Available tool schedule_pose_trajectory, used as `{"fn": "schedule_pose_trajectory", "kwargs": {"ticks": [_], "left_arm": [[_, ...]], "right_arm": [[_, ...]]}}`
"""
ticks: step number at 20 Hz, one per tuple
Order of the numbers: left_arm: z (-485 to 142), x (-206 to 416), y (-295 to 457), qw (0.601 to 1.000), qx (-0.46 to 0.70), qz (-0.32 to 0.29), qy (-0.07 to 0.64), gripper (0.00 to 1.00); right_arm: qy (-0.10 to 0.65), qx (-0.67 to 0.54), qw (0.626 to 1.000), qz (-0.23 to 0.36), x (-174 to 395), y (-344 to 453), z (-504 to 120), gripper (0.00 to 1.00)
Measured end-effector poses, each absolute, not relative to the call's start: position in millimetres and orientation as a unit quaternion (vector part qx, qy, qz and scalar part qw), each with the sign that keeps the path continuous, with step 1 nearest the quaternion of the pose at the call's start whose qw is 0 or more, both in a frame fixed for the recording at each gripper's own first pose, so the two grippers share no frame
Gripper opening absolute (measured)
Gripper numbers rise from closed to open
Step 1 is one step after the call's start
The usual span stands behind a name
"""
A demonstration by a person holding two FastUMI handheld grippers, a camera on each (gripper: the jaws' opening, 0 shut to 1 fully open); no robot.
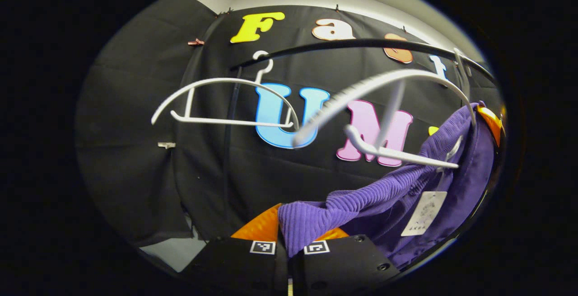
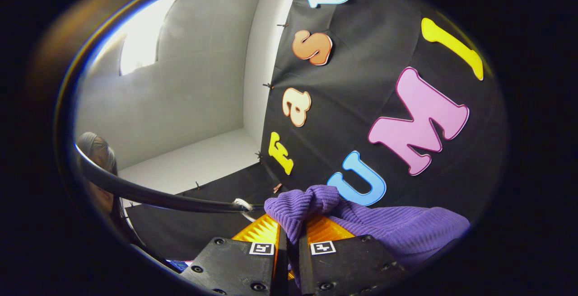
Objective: Grasp the clothes on the hanger with both hands and then place them into the laundry hamper below.
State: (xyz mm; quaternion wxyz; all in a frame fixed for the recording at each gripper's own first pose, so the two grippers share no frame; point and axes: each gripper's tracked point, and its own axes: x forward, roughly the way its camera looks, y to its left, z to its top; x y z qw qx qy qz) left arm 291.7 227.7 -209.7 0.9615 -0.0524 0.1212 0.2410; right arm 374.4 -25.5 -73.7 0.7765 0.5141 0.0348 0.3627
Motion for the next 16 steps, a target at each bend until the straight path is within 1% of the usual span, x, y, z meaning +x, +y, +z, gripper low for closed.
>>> {"fn": "schedule_pose_trajectory", "kwargs": {"ticks": [6,9,12,16], "left_arm": [[-238.0,302.8,159.3,0.968,-0.078,0.177,0.157,0.08],[-247.1,311.5,135.2,0.972,-0.070,0.146,0.171,0.08],[-251.5,314.3,113.8,0.975,-0.060,0.122,0.177,0.08],[-262.1,307.2,100.6,0.973,-0.065,0.108,0.194,0.08]], "right_arm": [[0.044,0.498,0.816,0.290,386.3,-66.7,-104.8,0.14],[0.053,0.455,0.859,0.231,395.2,-87.2,-133.3,0.14],[0.079,0.392,0.896,0.190,387.8,-92.9,-164.7,0.14],[0.108,0.346,0.919,0.156,368.0,-95.4,-193.0,0.14]]}}
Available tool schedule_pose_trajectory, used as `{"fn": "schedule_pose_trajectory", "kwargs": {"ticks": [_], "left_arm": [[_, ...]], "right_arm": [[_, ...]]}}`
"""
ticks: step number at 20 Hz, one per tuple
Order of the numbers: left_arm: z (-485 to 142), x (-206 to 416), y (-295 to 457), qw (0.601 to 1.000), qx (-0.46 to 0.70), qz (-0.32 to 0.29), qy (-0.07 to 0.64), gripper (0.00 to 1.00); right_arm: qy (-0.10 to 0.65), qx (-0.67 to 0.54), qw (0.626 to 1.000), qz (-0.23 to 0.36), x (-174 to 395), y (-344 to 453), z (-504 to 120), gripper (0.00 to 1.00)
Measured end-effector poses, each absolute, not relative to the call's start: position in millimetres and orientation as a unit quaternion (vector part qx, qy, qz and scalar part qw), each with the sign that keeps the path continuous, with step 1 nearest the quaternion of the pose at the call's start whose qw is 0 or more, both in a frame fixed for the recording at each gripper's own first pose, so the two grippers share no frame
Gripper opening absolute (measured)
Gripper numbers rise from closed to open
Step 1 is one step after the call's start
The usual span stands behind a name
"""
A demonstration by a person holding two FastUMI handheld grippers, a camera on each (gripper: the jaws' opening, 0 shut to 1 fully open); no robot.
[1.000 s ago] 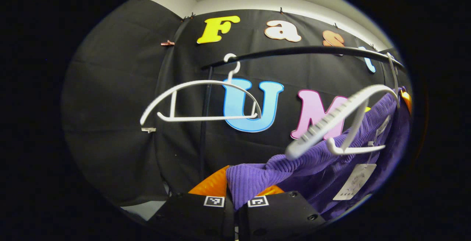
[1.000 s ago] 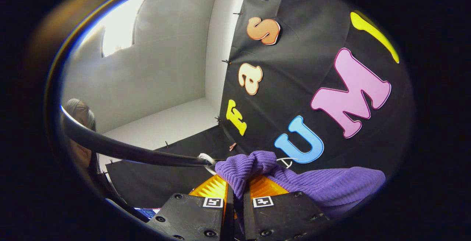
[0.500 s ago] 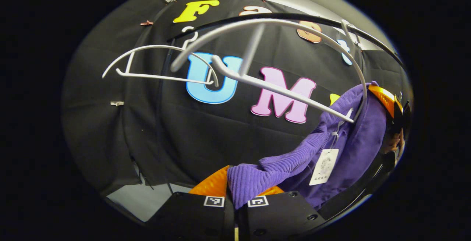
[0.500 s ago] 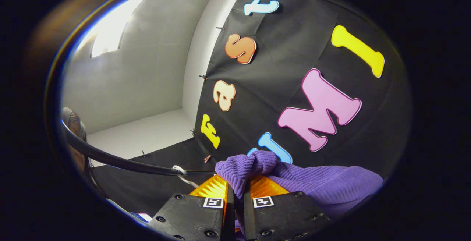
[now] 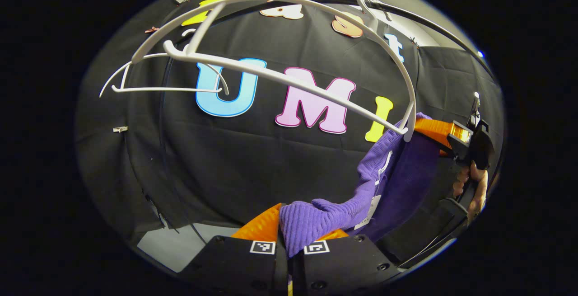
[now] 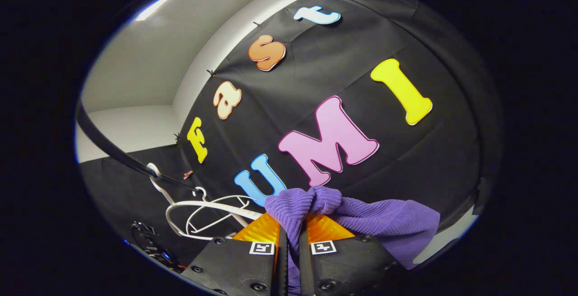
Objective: Grasp the clothes on the hanger with both hands and then place them into the laundry hamper below.
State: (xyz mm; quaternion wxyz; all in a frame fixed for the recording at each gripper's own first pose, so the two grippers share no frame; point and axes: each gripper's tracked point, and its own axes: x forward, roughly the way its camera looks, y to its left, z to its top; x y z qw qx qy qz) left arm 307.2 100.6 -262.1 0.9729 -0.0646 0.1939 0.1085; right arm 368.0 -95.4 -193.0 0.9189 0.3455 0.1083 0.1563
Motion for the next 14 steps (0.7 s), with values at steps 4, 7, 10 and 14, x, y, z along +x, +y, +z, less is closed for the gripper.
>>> {"fn": "schedule_pose_trajectory", "kwargs": {"ticks": [4,7,10,14], "left_arm": [[-269.6,300.8,92.8,0.970,-0.077,0.105,0.204,0.09],[-275.3,293.4,80.8,0.970,-0.076,0.097,0.211,0.08],[-281.1,286.9,74.6,0.968,-0.079,0.095,0.218,0.08],[-291.4,275.0,71.1,0.964,-0.082,0.100,0.232,0.08]], "right_arm": [[0.152,0.279,0.939,0.130,350.9,-102.3,-230.9,0.14],[0.187,0.246,0.939,0.153,326.7,-81.3,-249.3,0.14],[0.224,0.245,0.925,0.186,299.9,-51.2,-269.1,0.15],[0.274,0.221,0.907,0.232,255.4,-15.4,-292.7,0.15]]}}
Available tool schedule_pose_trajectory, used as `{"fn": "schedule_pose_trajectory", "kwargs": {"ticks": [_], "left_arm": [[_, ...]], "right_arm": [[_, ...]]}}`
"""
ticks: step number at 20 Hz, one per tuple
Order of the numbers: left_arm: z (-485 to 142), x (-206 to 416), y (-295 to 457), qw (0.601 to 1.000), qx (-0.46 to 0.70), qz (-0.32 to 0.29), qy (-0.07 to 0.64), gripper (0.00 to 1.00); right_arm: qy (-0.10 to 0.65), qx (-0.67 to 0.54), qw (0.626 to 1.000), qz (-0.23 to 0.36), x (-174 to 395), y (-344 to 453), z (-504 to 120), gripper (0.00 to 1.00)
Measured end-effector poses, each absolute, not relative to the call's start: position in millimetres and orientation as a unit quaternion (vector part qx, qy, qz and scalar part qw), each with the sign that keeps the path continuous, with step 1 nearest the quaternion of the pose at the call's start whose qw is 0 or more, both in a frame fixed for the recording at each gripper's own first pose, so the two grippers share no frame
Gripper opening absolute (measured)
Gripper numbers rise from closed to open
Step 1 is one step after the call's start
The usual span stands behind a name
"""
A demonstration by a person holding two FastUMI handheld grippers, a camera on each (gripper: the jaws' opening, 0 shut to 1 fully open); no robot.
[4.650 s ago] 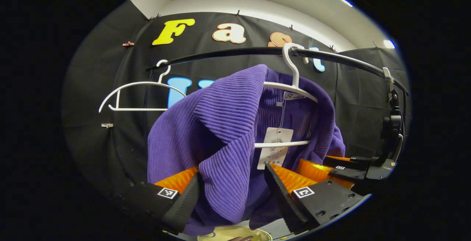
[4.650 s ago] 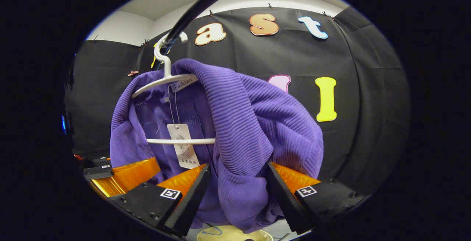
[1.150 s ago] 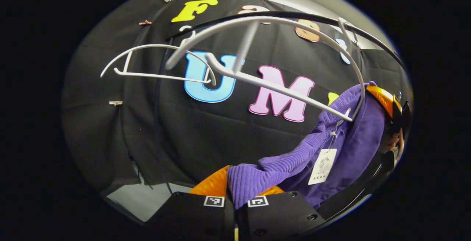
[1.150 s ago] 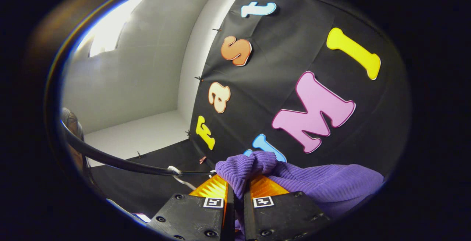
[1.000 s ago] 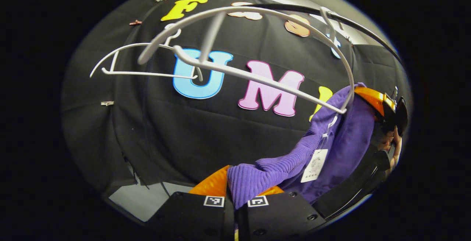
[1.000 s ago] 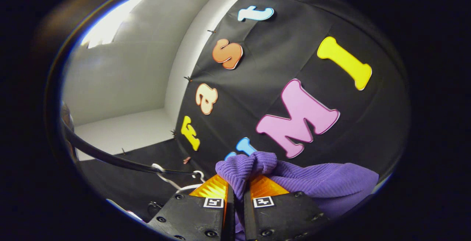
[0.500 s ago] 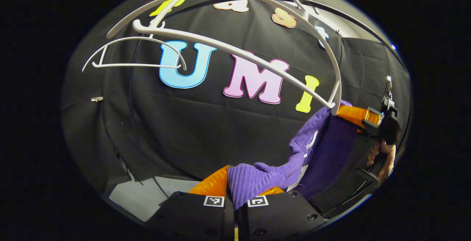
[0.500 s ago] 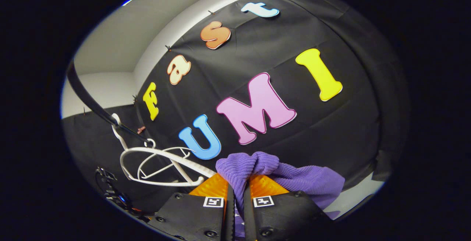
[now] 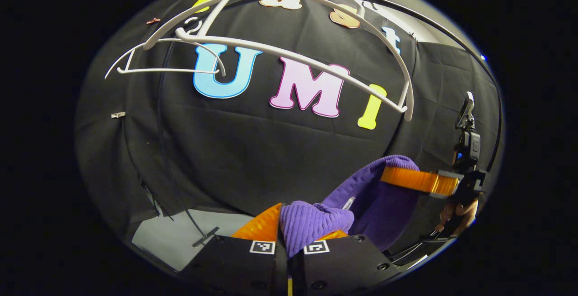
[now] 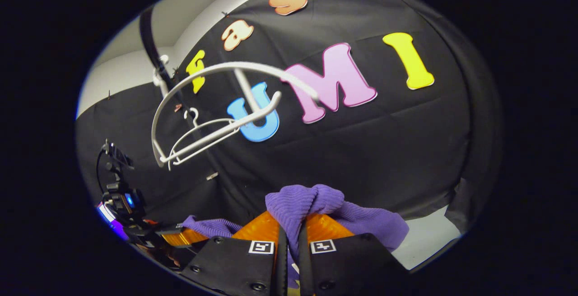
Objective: Grasp the clothes on the hanger with both hands and then place them into the laundry hamper below.
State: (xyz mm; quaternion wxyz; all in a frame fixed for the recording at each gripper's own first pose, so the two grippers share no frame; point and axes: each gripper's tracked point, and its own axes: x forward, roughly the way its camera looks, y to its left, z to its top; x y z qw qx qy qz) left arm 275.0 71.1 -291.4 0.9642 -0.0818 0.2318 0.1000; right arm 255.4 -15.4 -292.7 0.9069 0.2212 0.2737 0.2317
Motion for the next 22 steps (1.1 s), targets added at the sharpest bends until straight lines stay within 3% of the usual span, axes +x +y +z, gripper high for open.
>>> {"fn": "schedule_pose_trajectory", "kwargs": {"ticks": [11,18,22], "left_arm": [[-271.8,252.8,57.7,0.962,-0.098,0.108,0.233,0.08],[-281.8,229.2,58.1,0.953,-0.084,0.111,0.268,0.09],[-293.7,225.9,54.8,0.948,-0.084,0.107,0.288,0.09]], "right_arm": [[0.303,0.215,0.855,0.363,191.2,71.9,-263.3,0.15],[0.306,0.089,0.863,0.393,163.0,80.4,-281.2,0.15],[0.316,0.052,0.869,0.376,164.5,69.2,-296.2,0.15]]}}
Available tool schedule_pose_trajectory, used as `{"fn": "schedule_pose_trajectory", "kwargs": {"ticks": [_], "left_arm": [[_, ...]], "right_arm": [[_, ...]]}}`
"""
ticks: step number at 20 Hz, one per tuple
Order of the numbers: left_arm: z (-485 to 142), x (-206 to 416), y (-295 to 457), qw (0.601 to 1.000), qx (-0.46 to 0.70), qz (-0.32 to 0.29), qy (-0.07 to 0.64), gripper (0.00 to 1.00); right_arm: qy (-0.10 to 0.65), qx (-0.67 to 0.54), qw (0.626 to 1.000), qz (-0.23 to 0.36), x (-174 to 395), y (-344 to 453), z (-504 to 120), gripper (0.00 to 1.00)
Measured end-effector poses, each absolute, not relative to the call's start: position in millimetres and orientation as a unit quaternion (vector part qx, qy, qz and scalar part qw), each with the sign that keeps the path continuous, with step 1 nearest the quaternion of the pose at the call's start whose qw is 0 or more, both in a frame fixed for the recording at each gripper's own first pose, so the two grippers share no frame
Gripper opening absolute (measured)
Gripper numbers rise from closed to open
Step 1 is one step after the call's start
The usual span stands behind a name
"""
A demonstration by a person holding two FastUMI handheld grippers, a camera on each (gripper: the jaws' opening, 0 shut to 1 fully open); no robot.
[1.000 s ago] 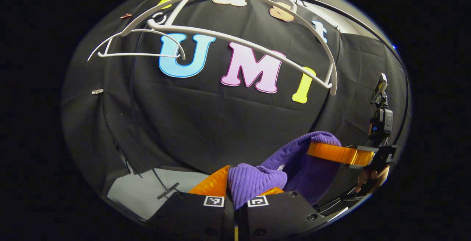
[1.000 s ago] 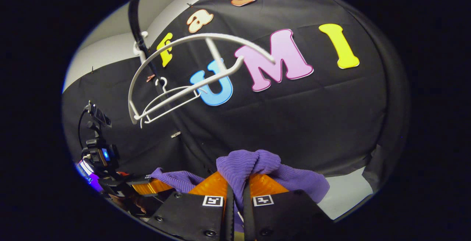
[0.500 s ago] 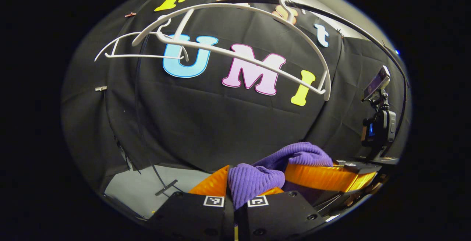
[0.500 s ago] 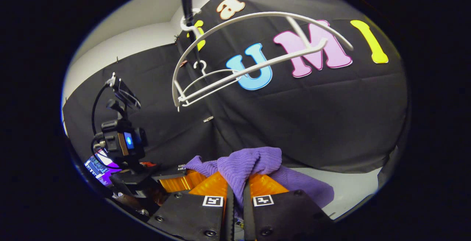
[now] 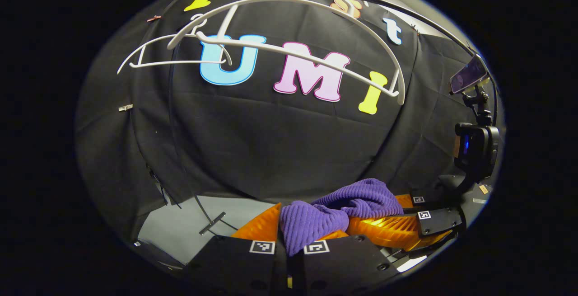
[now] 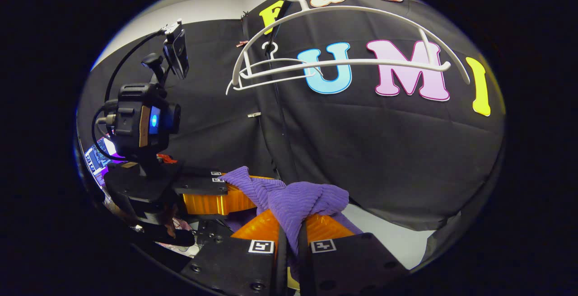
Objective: Grasp the clothes on the hanger with both hands and then place them into the laundry hamper below.
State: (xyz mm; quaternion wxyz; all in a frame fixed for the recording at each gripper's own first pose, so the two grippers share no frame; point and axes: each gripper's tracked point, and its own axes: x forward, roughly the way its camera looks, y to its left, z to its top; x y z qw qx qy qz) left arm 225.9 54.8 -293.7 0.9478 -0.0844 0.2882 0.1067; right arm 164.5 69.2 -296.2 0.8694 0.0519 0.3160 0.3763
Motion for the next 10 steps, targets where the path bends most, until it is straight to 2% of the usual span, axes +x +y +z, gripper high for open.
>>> {"fn": "schedule_pose_trajectory", "kwargs": {"ticks": [3,5,6,7,8,9,10], "left_arm": [[-302.9,223.4,49.8,0.941,-0.090,0.103,0.309,0.11],[-314.0,218.8,47.3,0.932,-0.090,0.098,0.336,0.16],[-322.6,215.6,44.8,0.927,-0.092,0.097,0.349,0.12],[-332.5,211.1,42.0,0.921,-0.097,0.095,0.366,0.16],[-344.5,206.9,39.5,0.913,-0.107,0.096,0.383,0.16],[-354.8,205.1,39.1,0.903,-0.125,0.100,0.399,0.12],[-361.7,203.3,38.4,0.895,-0.144,0.103,0.409,0.12]], "right_arm": [[0.326,-0.005,0.869,0.371,161.8,61.1,-310.3,0.15],[0.341,-0.023,0.864,0.371,155.7,58.1,-325.1,0.18],[0.356,-0.027,0.858,0.371,152.8,57.4,-336.3,0.18],[0.371,-0.030,0.852,0.368,149.0,55.9,-344.1,0.13],[0.384,-0.031,0.849,0.362,144.9,52.1,-350.1,0.18],[0.400,-0.029,0.845,0.353,141.7,49.2,-356.5,0.19],[0.414,-0.023,0.841,0.347,135.0,48.1,-365.5,0.19]]}}
